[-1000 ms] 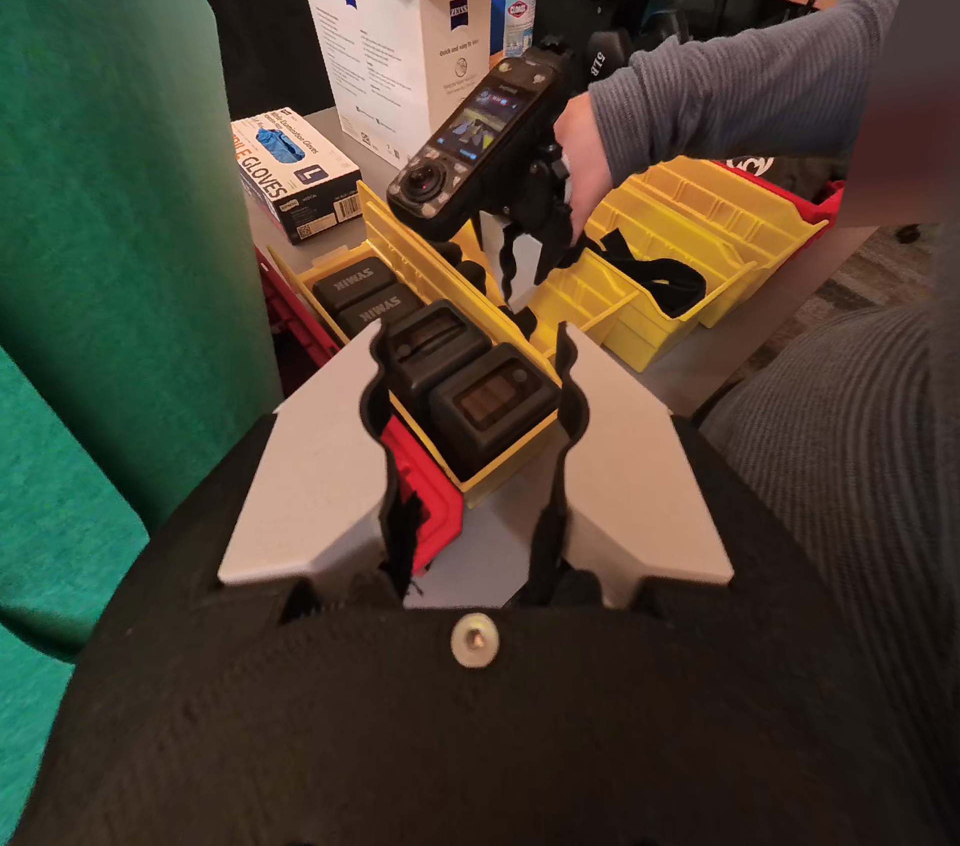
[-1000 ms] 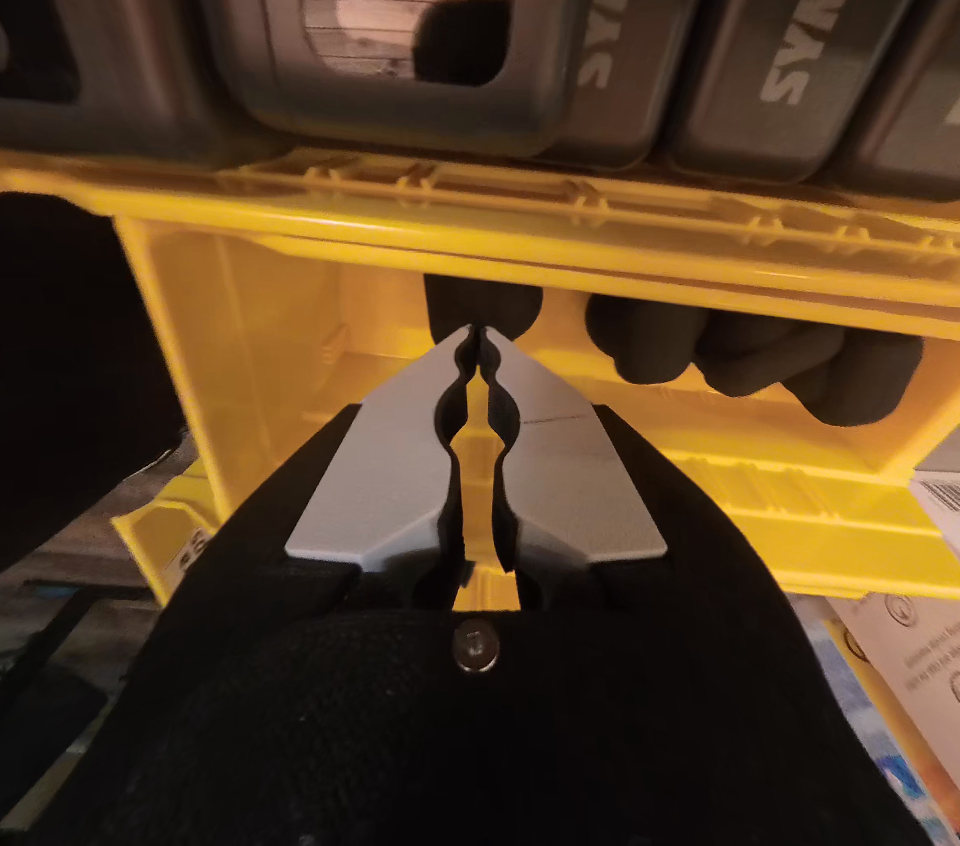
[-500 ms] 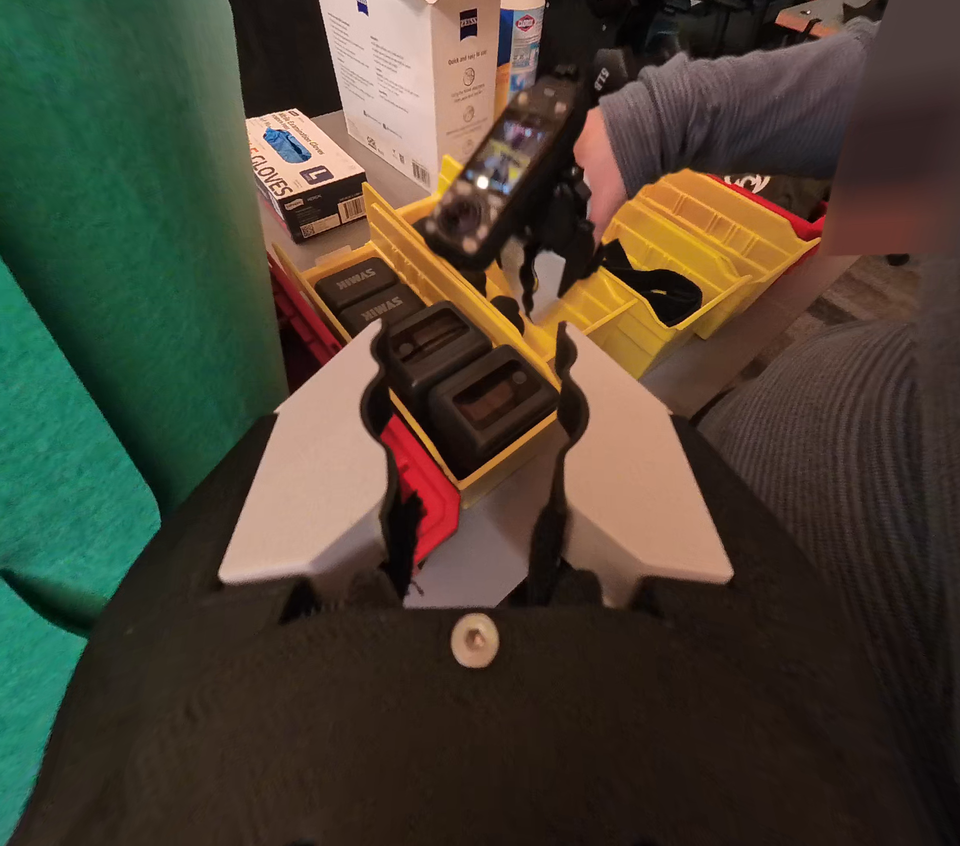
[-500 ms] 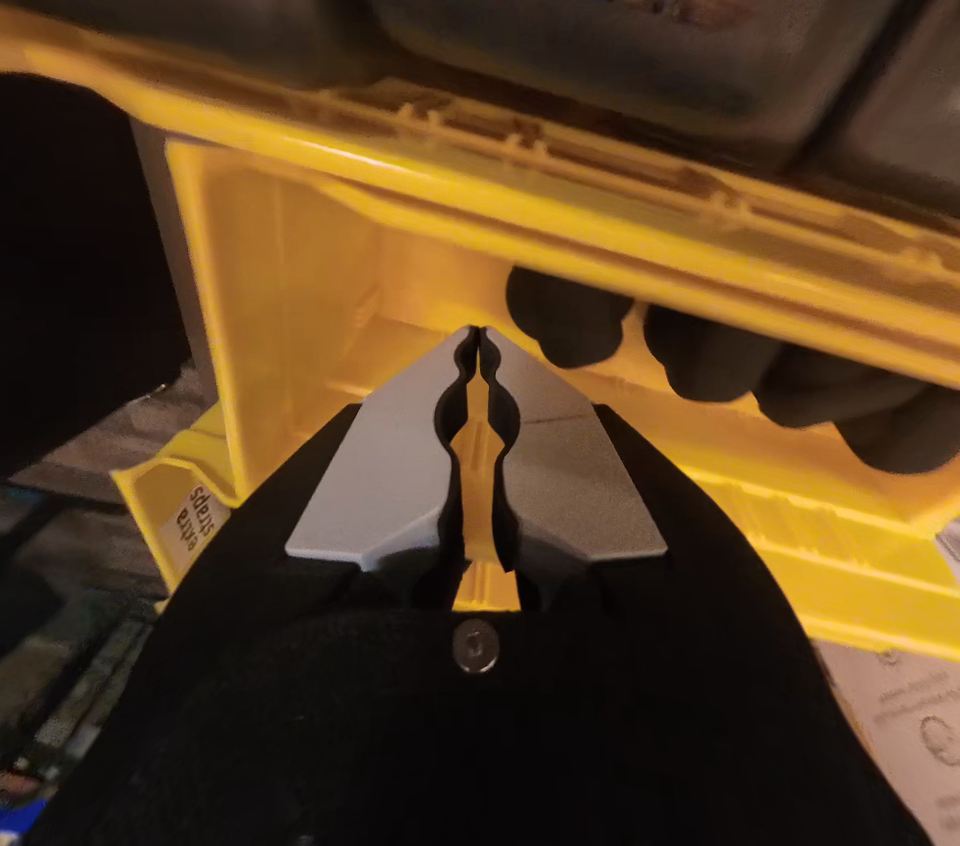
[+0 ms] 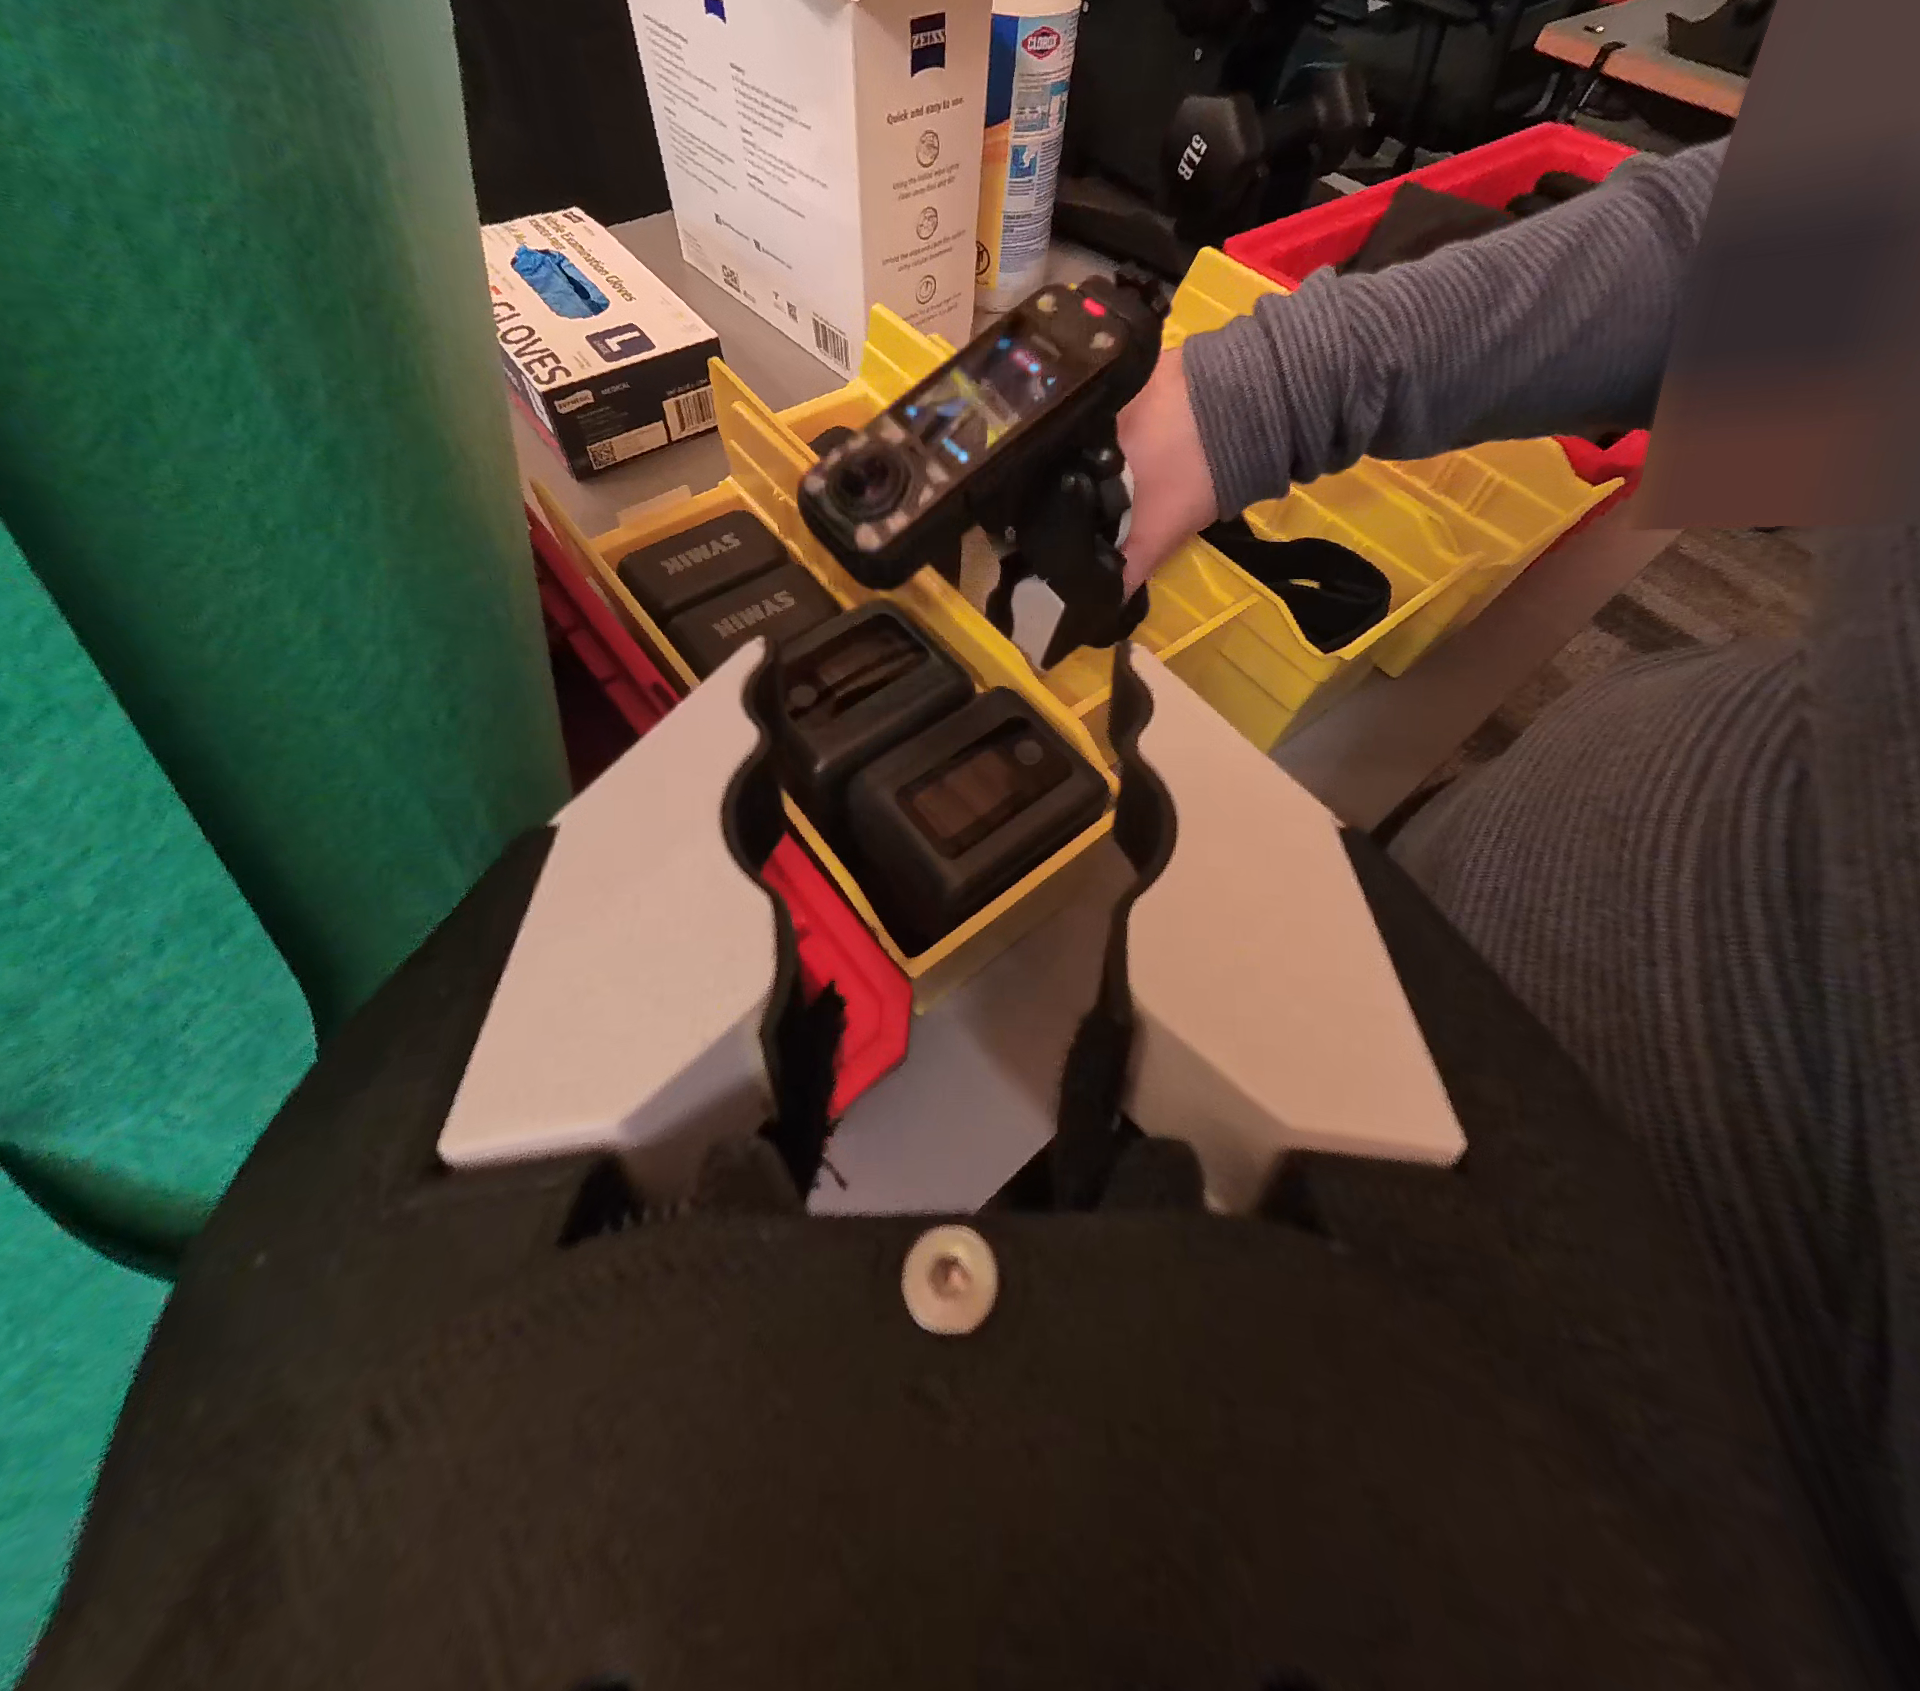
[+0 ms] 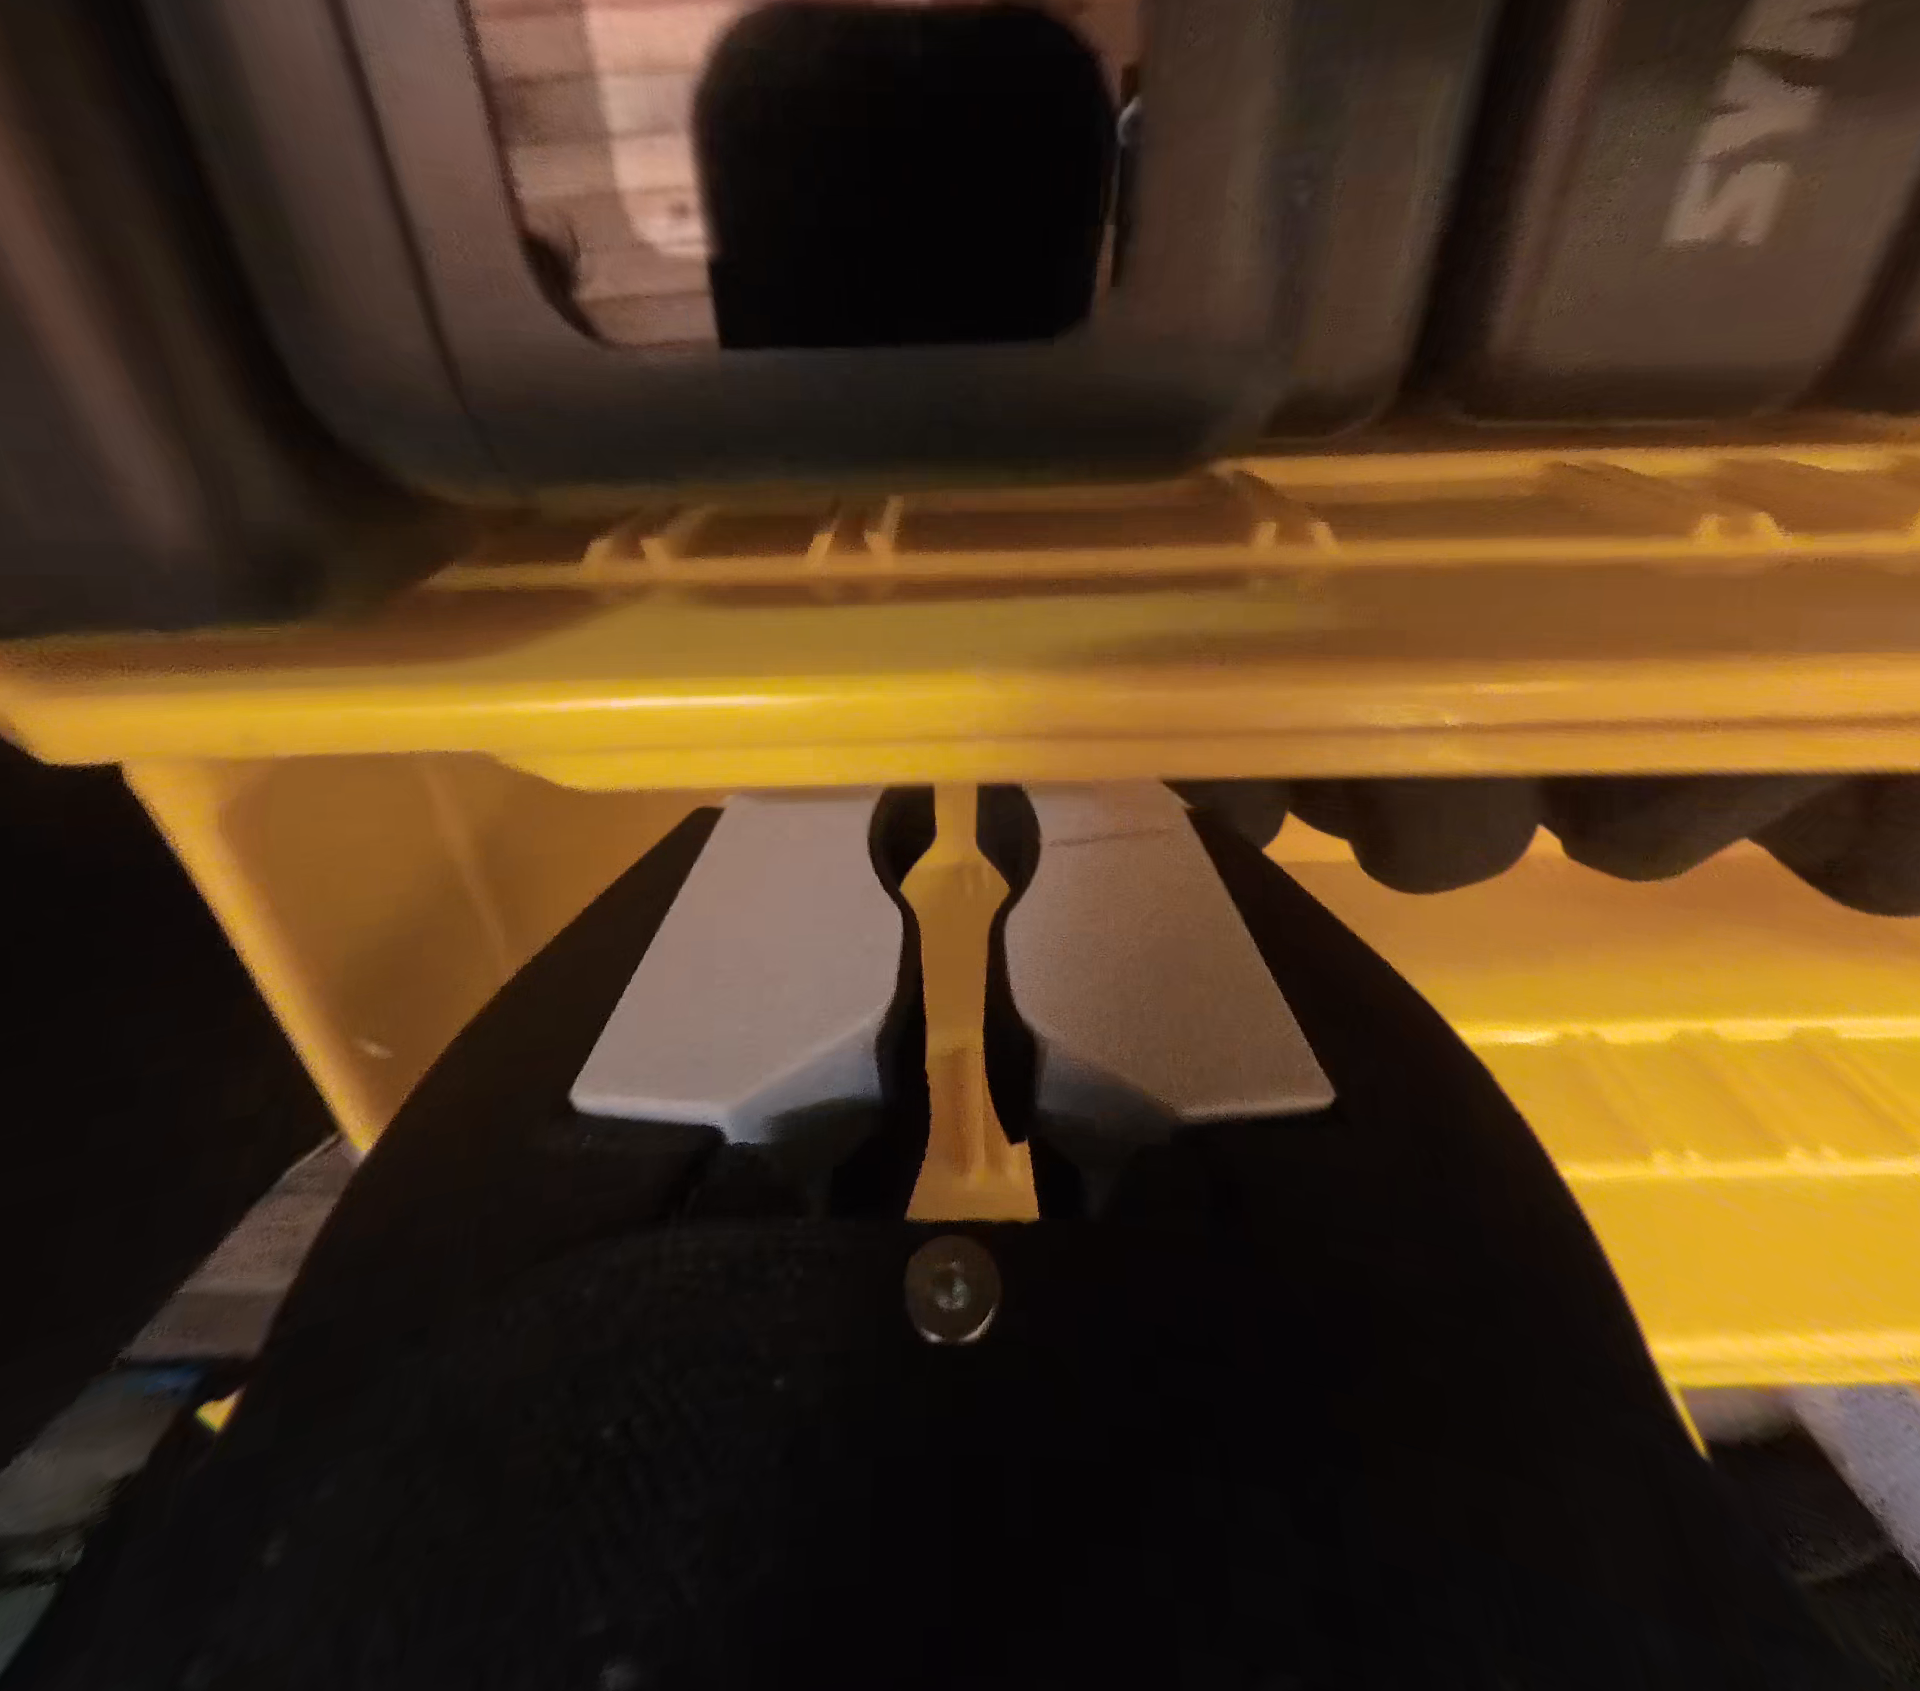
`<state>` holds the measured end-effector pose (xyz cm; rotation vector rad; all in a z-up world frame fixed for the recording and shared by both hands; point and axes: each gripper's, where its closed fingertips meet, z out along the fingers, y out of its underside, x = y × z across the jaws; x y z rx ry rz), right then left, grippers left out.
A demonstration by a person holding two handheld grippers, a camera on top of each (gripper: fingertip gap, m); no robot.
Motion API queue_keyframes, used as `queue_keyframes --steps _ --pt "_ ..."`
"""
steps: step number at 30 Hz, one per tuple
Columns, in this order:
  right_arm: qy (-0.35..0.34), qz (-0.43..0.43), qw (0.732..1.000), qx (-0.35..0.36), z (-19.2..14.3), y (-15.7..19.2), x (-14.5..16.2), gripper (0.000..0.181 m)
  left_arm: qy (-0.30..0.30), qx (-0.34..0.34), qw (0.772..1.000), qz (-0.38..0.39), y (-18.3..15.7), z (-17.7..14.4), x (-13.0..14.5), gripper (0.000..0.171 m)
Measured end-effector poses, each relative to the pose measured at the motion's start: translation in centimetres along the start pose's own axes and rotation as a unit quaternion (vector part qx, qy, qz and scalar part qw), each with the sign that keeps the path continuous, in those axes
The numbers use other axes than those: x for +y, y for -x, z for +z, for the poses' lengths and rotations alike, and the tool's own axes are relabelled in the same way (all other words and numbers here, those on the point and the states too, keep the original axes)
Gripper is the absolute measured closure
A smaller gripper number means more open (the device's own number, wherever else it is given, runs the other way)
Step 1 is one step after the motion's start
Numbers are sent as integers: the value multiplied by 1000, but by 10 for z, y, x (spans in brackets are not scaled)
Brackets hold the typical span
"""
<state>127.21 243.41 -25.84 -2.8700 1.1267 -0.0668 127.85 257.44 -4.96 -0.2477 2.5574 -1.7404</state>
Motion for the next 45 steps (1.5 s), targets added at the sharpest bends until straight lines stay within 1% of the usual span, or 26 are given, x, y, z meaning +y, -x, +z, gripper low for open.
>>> queue_keyframes --steps 4,5,6,7,9,10,12,14,16,18,20,23,25,29,33,36,39,42,43,45 --pt "-5 -4 1000 12 -22 -5 8 181 4 1 1000 5 -1 1 -1 110" --pt "-8 2 1000 13 -29 -9 12 178 3 1 1000 6 -1 0 -1 109" --pt "-15 8 1000 8 -36 -12 14 166 2 1 1000 6 -1 0 -2 110" --pt "-25 7 1000 1 -41 -15 15 149 1 2 1000 5 -1 0 -2 110" --pt "-40 -26 999 0 -43 -20 17 129 -3 6 1000 1 -2 1 -3 110" --pt "-46 -54 997 6 -42 -21 15 126 -5 9 1000 -1 -3 2 -3 110" --pt "-52 -103 993 20 -40 -25 9 127 -3 16 1000 -2 -5 4 -3 110" --pt "-21 -142 989 29 -33 -29 10 127 -1 18 1000 3 -6 6 -3 110" --pt "12 -175 984 17 -26 -26 14 130 -1 17 1000 7 -7 6 -4 110" --pt "37 -195 980 13 -19 -26 16 129 -3 16 1000 8 -7 5 -5 110" --pt "56 -208 976 24 -13 -31 19 131 -4 13 1000 5 -6 3 -5 110" --pt "72 -208 975 30 -7 -33 21 133 -5 9 1000 -2 -5 0 -2 110" --pt "73 -184 980 32 -7 -33 21 134 -5 7 1000 -6 -4 -2 -1 110" --pt "69 -102 992 35 -7 -33 22 135 -6 3 1000 -10 -3 -4 2 110" --pt "50 -32 997 44 -7 -34 19 134 -8 5 1000 -12 -3 -5 2 110" --pt "29 -10 998 58 -10 -35 17 133 -8 8 1000 -11 -3 -5 1 110" --pt "9 1 996 84 -33 -41 21 129 -11 9 1000 -9 -3 -6 -2 110" --pt "-36 72 992 97 -65 -57 28 130 -19 8 1000 -10 -2 -9 -6 110" --pt "-49 96 989 100 -74 -63 32 132 -22 10 1000 -12 -2 -10 -7 110" --pt "-66 128 984 107 -85 -75 39 144 -30 18 999 -18 -3 -10 -10 109"
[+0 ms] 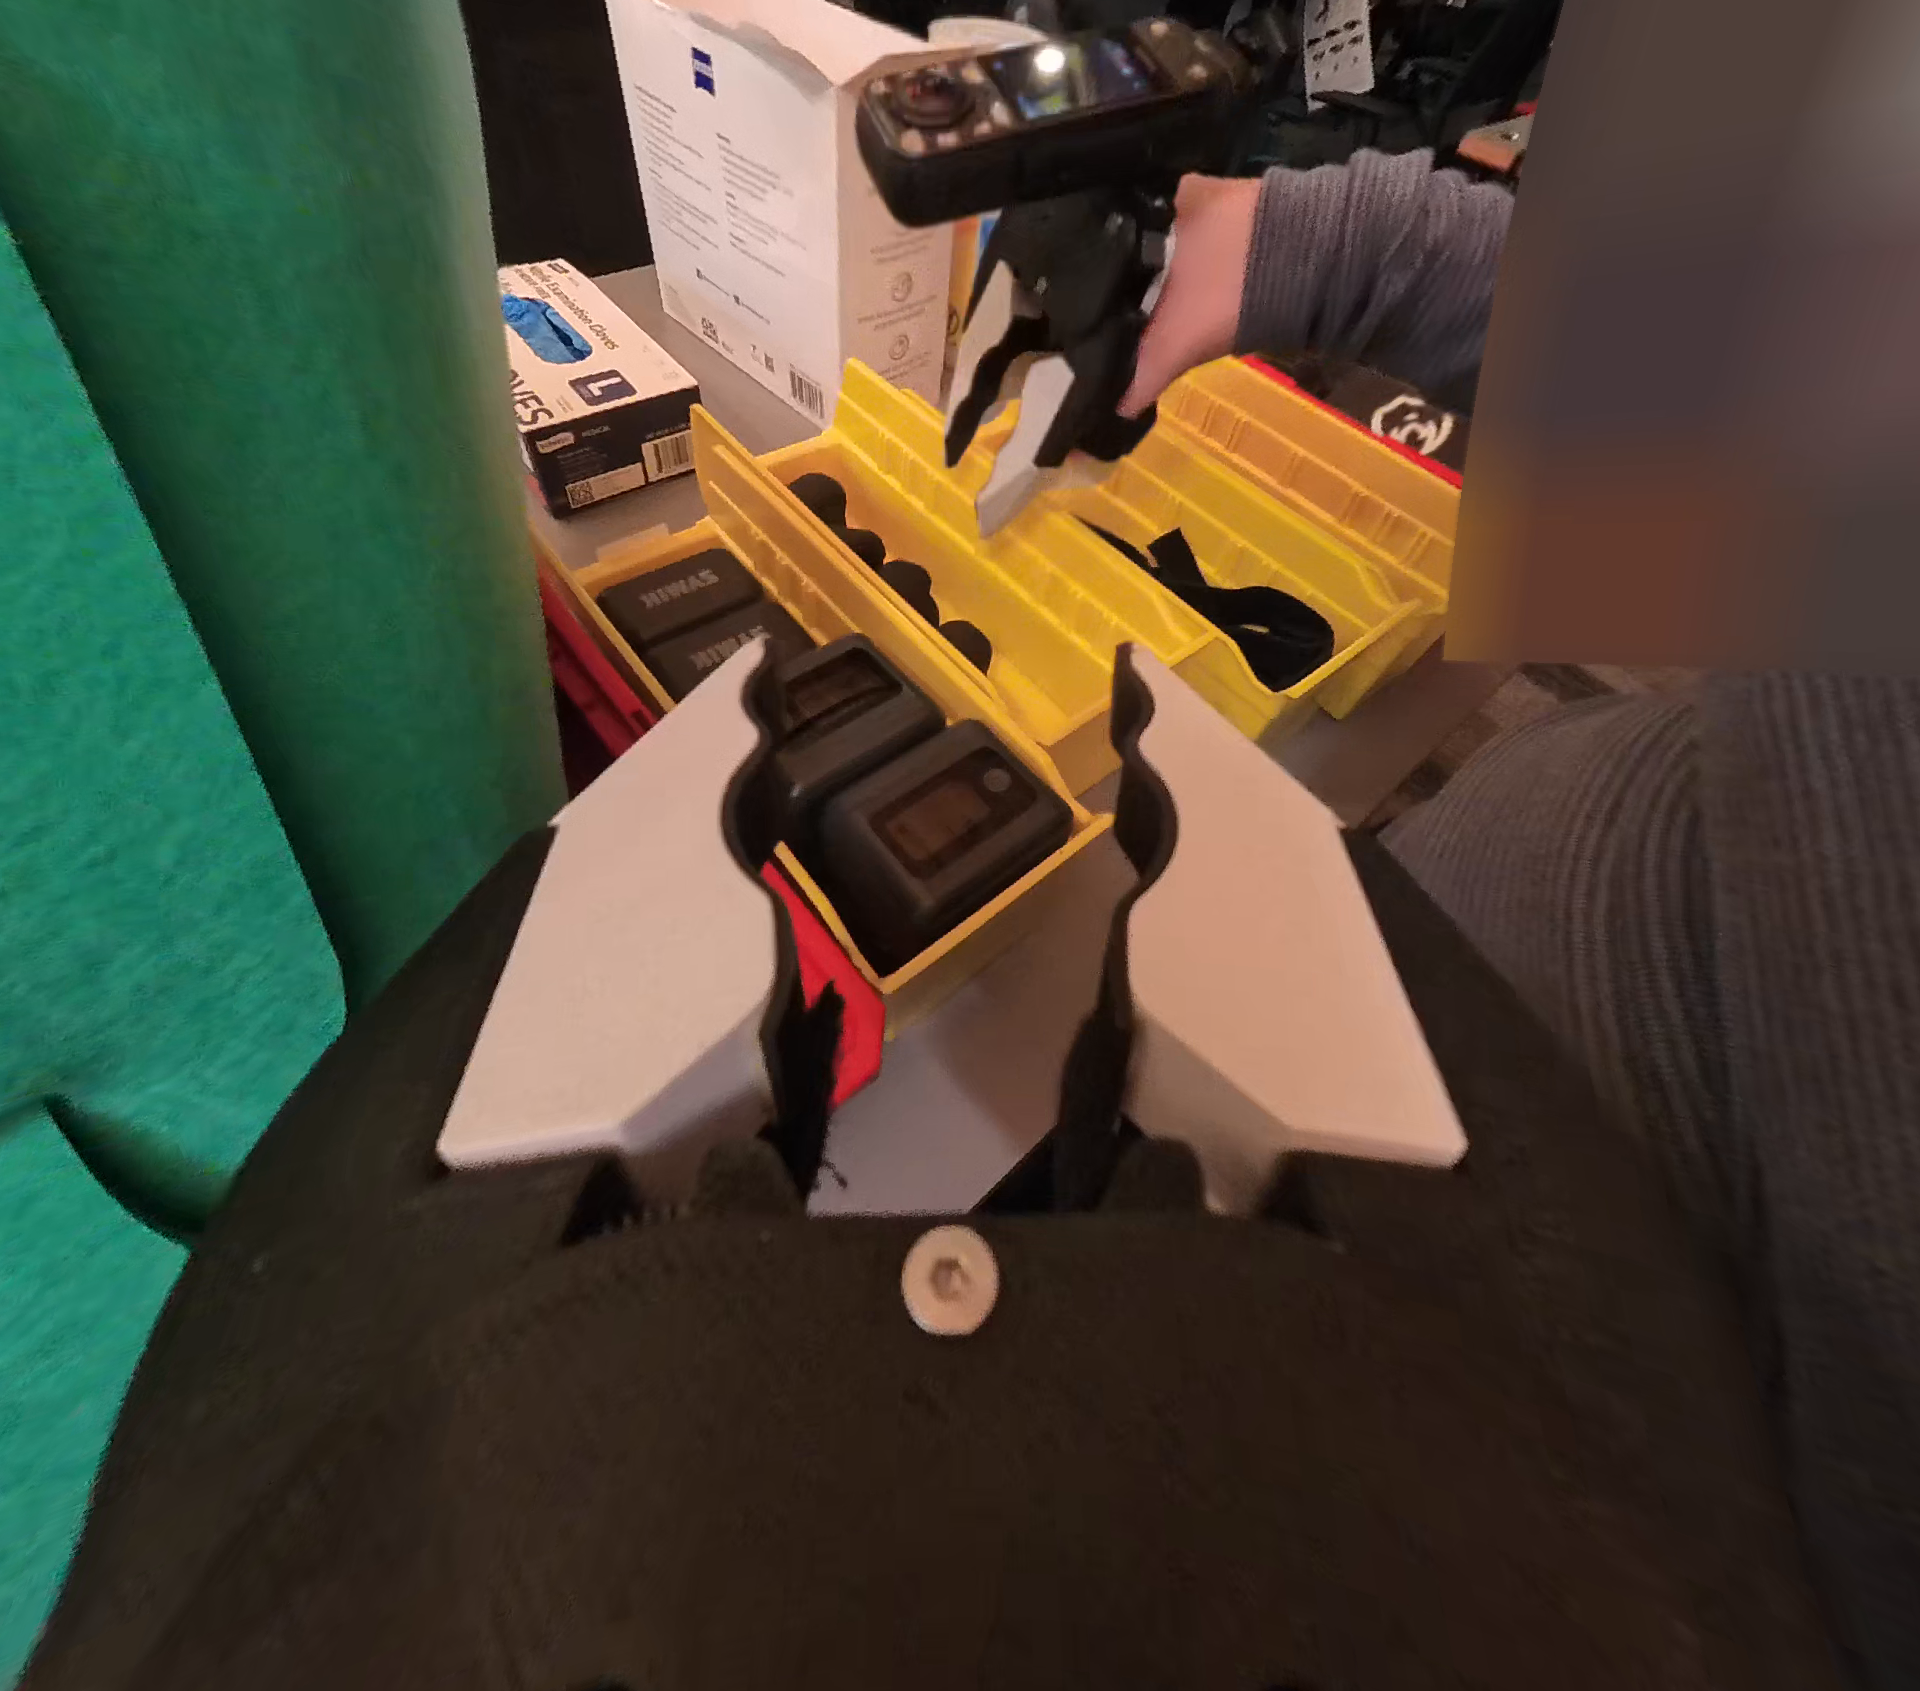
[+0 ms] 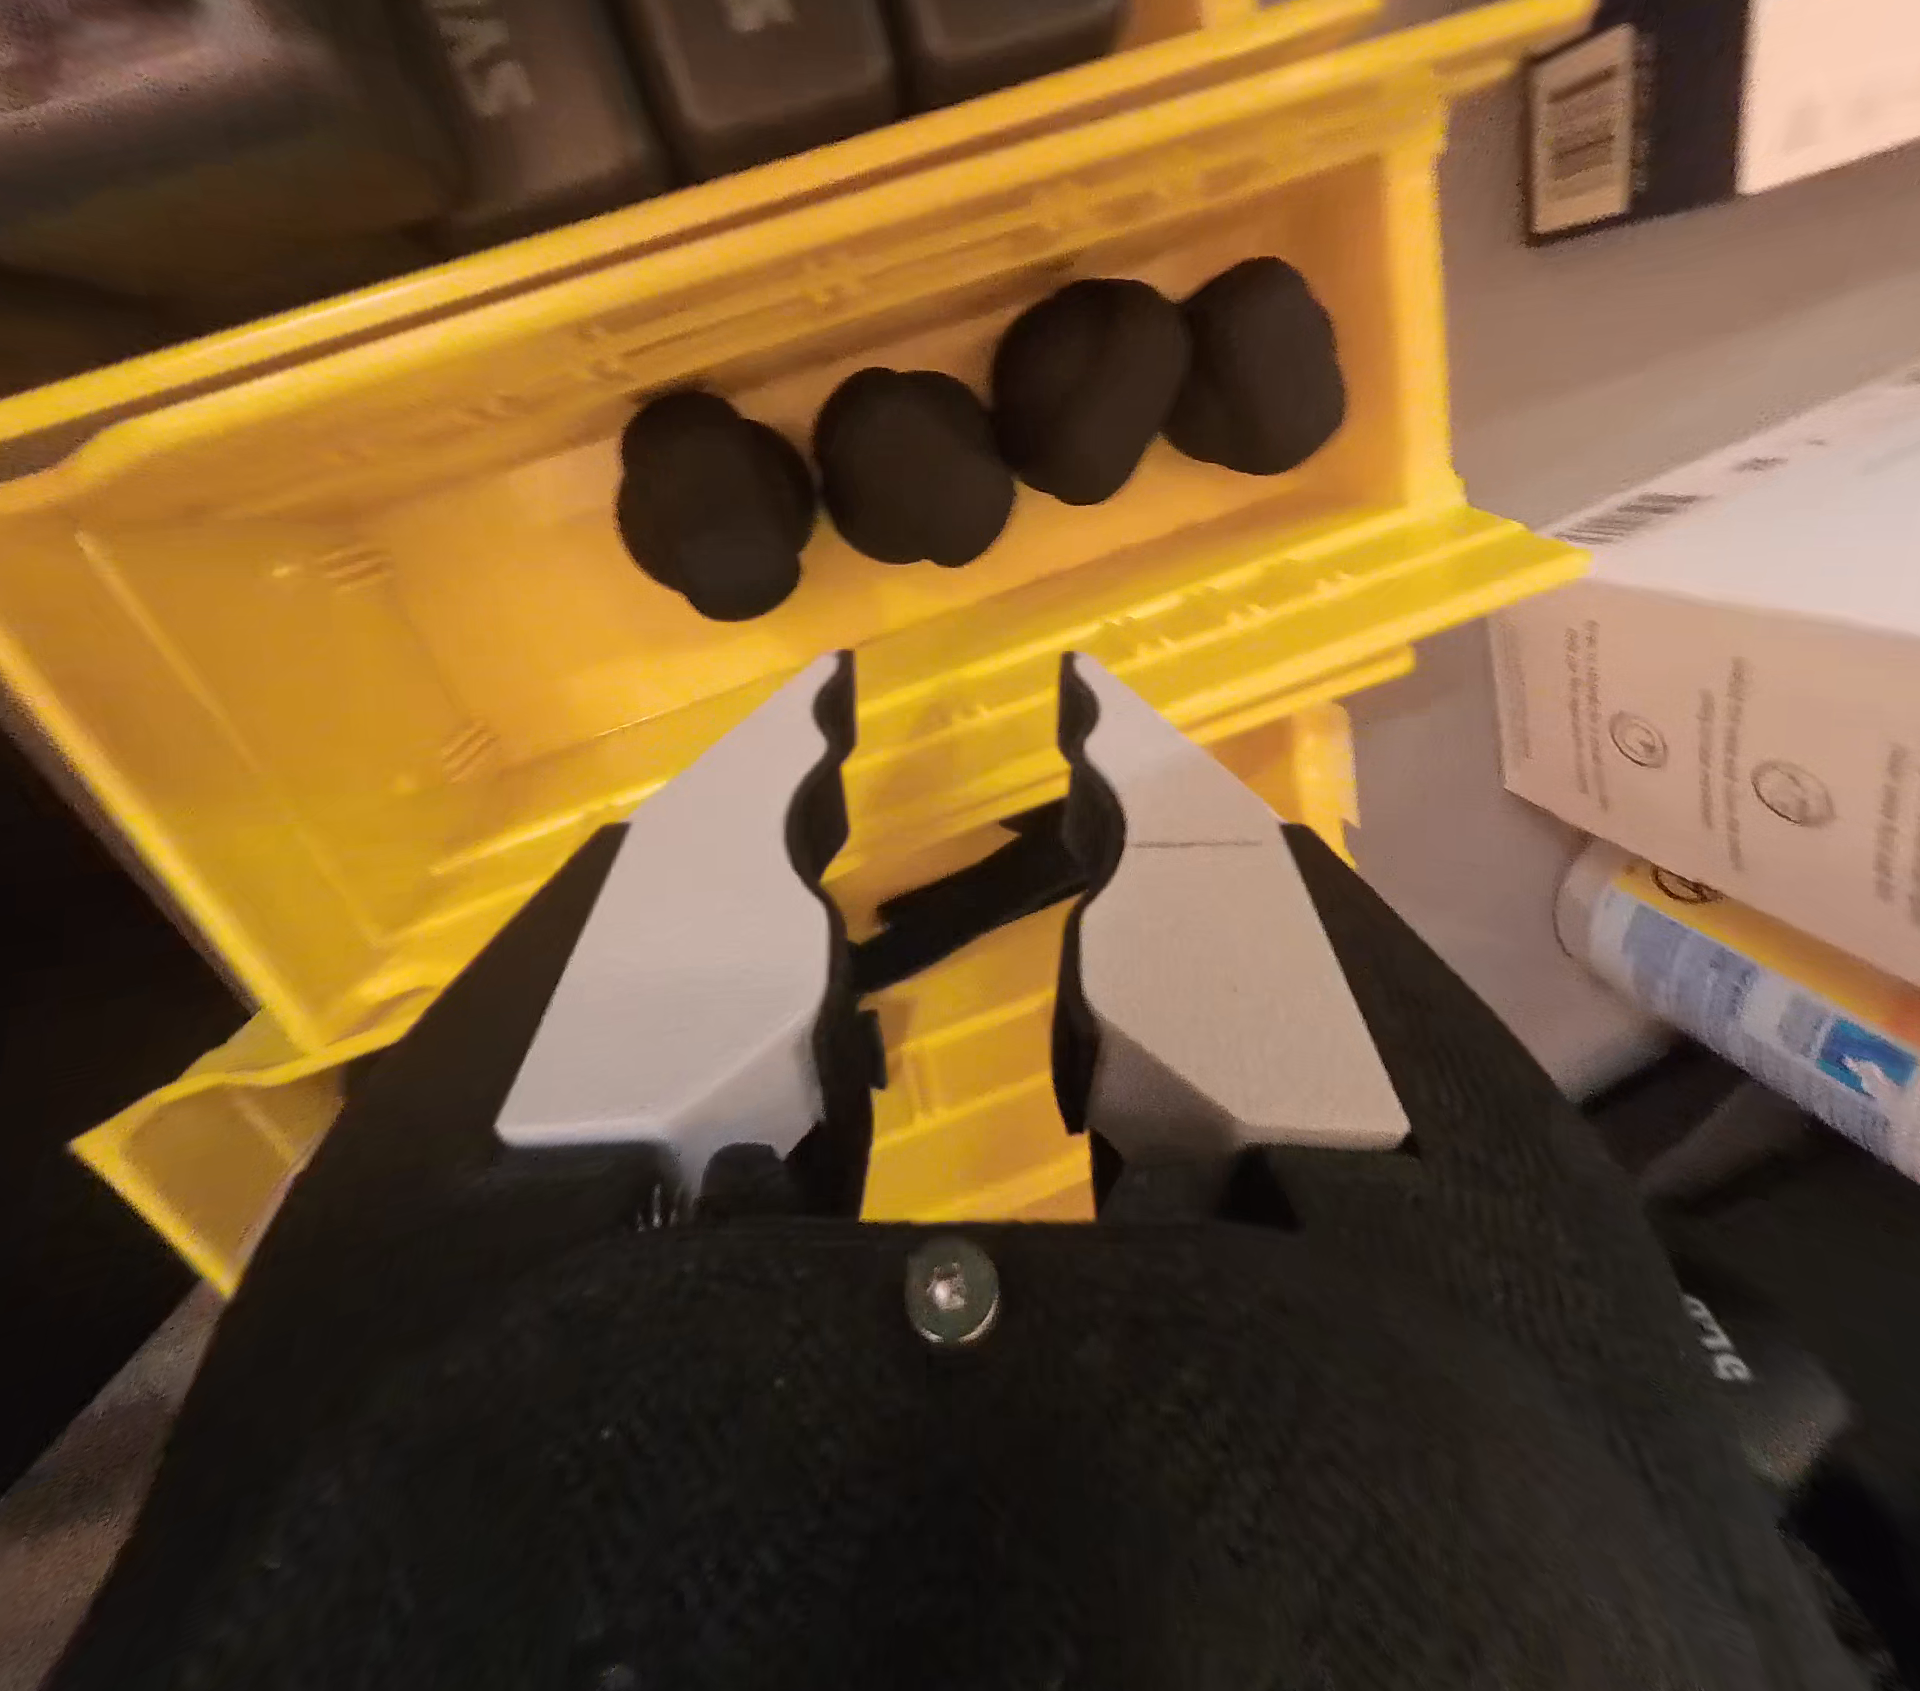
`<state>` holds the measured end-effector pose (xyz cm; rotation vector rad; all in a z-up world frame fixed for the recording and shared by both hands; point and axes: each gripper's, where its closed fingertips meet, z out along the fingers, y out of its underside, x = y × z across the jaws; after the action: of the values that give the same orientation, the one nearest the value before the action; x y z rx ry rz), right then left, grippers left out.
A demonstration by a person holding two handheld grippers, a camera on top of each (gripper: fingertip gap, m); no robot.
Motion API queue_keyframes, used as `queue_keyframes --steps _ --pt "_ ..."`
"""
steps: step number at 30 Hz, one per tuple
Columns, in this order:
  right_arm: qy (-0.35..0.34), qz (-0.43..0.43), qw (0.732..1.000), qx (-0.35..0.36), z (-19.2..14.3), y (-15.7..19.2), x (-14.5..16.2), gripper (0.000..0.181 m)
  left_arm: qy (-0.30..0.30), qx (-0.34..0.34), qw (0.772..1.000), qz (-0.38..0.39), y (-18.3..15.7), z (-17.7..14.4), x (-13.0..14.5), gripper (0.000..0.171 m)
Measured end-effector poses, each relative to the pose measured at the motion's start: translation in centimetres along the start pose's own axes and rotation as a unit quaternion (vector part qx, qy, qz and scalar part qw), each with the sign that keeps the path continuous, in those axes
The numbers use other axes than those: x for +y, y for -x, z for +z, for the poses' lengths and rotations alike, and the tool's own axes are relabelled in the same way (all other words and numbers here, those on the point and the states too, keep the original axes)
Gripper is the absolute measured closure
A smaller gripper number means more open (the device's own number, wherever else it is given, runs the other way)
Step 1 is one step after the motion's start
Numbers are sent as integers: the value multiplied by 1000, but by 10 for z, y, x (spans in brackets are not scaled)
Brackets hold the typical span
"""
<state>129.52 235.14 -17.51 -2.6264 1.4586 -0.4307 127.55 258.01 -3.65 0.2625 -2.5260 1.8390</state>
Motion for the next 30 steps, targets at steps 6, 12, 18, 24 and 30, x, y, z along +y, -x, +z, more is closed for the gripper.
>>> queue_keyframes --steps 6,12,18,24,30 --pt "23 11 1000 7 22 -23 -13 181 -8 26 1000 -3 -4 6 -7 110" --pt "111 58 992 -21 57 -35 -14 181 -11 29 999 17 -7 9 -15 109" --pt "73 129 987 -65 63 -51 -30 153 -17 21 1000 3 -6 1 -13 109" --pt "148 83 980 -100 78 -43 -27 136 -17 17 1000 -3 -5 -2 -11 109" --pt "215 40 969 -118 88 -34 -16 143 -18 11 1000 -3 -5 -5 -11 109"
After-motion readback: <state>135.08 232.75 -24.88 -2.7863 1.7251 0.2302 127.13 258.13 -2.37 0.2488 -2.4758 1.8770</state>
